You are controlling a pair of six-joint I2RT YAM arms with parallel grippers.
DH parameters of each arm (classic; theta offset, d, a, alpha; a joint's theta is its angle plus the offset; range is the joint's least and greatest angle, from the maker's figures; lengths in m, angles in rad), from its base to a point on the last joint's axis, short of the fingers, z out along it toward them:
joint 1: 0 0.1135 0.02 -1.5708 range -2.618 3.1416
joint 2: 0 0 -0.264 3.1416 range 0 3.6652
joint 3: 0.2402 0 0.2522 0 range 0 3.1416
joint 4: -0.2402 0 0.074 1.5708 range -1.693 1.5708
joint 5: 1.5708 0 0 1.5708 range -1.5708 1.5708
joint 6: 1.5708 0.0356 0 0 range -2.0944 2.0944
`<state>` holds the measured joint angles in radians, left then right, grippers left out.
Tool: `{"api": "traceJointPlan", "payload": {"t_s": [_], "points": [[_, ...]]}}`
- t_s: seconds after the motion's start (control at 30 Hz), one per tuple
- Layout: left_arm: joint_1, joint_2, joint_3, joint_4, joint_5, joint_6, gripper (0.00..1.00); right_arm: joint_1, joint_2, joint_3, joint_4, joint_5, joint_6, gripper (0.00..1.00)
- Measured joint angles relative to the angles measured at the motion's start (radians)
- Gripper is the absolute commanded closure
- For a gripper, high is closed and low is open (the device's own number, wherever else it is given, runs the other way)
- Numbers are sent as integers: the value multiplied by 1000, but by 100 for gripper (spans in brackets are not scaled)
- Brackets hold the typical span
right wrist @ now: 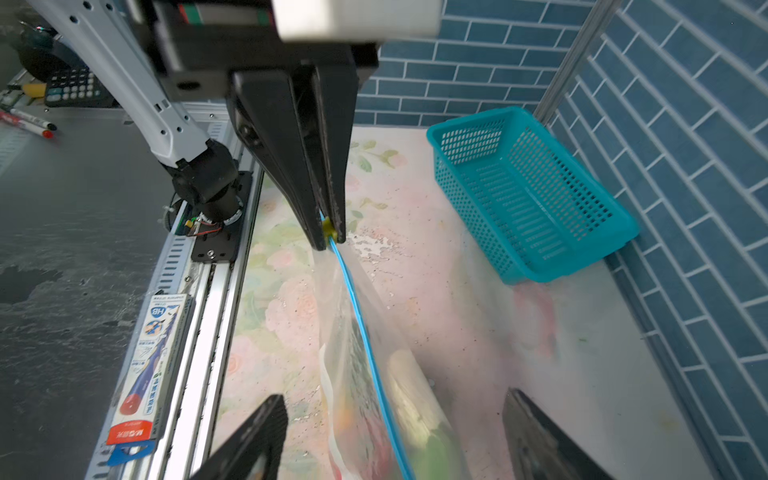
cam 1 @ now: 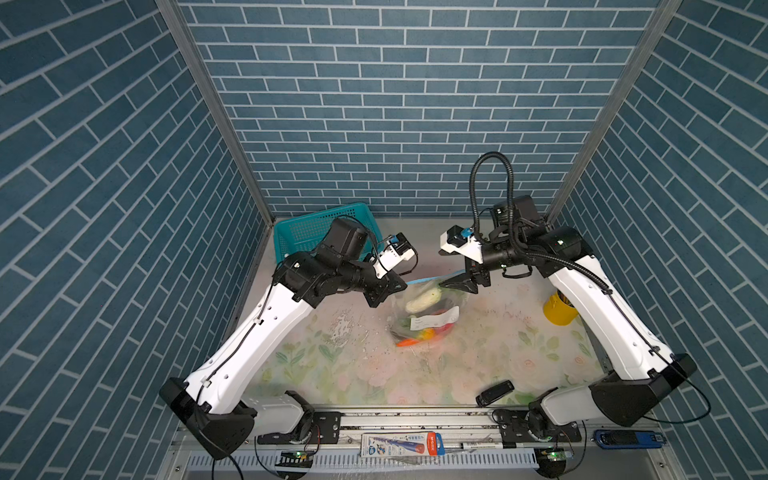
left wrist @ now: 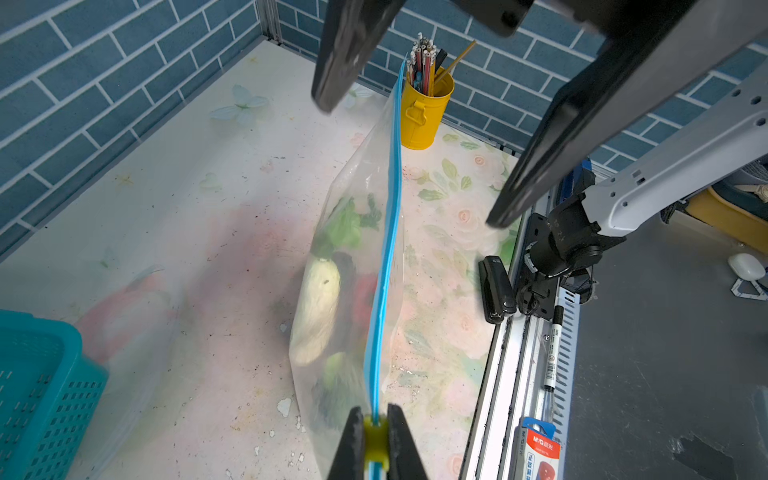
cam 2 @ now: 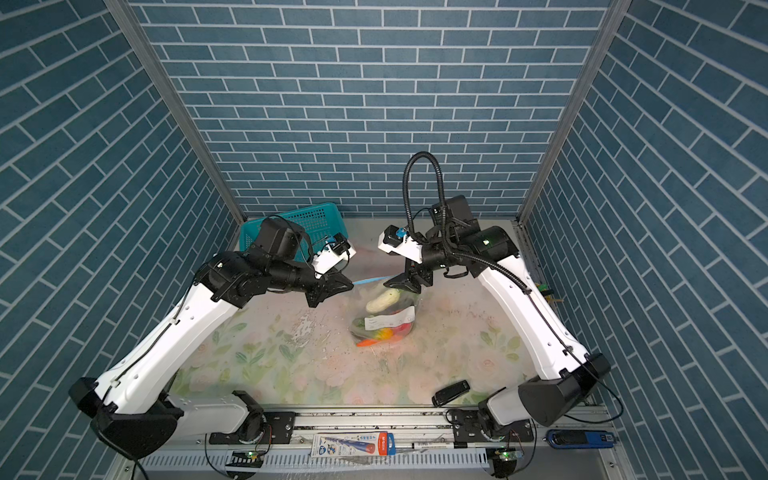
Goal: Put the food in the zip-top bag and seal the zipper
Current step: 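Lower the sealed bag onto the table with both grippers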
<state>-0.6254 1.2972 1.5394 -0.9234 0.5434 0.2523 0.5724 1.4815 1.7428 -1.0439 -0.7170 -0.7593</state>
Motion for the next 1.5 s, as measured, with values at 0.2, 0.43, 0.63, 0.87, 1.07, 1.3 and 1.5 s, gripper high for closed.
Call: {"api": "traceJointPlan", "payload": {"t_s": [0.2,0.43,0.63,0.87,1.07,1.3,1.5], "points": [[-1,-15,-6,2,0,12,99,29,151,151,-159,48,-56,87],[-1,-33,-40,19,0,14,93,43,187,212,-242,68,-61,100],[-1,-99,-98,58,3,13,40,99,160,211,-249,118,-26,100],[-1,-296,-269,95,46,-27,20,235,53,208,-234,255,125,100],[-1,-451,-369,132,65,-72,16,365,-6,208,-229,375,276,100],[-1,-467,-453,156,61,-84,13,342,-32,50,-118,437,370,100],[-24,-372,-576,269,60,-114,15,95,153,19,26,329,358,100]]}}
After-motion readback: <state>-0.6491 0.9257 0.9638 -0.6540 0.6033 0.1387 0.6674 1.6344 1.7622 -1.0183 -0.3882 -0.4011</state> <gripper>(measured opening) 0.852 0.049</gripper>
